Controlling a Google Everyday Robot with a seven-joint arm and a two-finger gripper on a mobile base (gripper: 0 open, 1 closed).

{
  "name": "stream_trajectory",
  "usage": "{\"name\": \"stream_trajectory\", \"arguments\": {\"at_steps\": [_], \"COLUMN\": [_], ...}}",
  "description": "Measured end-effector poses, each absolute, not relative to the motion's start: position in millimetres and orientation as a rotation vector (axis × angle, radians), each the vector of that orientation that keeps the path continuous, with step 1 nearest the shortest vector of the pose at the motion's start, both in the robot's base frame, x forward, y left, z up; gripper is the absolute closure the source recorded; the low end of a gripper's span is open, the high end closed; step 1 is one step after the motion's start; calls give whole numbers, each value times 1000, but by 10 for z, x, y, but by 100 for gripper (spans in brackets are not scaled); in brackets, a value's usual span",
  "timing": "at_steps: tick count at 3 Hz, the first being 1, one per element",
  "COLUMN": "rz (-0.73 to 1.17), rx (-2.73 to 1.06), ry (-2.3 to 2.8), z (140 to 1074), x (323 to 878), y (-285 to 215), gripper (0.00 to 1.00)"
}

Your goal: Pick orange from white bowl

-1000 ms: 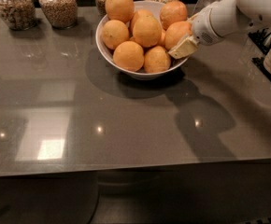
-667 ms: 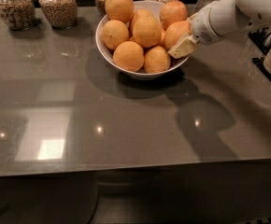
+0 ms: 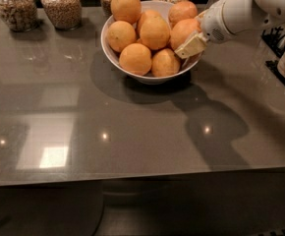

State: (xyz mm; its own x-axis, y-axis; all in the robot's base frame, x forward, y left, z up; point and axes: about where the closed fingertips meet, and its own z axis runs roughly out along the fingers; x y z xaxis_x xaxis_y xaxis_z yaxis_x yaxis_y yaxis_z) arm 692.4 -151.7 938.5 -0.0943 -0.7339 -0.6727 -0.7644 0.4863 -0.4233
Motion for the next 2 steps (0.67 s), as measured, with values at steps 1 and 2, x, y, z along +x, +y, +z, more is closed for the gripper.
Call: {"name": "stream_trajectory", "arguments": {"at_steps": [1, 2], "rz": [134, 272], "rx": [-1239, -1232], "ry": [1807, 1812], "z": [9600, 9803], "x": [6788, 6575], "y": [-1522, -1537], "gripper": [100, 100]}}
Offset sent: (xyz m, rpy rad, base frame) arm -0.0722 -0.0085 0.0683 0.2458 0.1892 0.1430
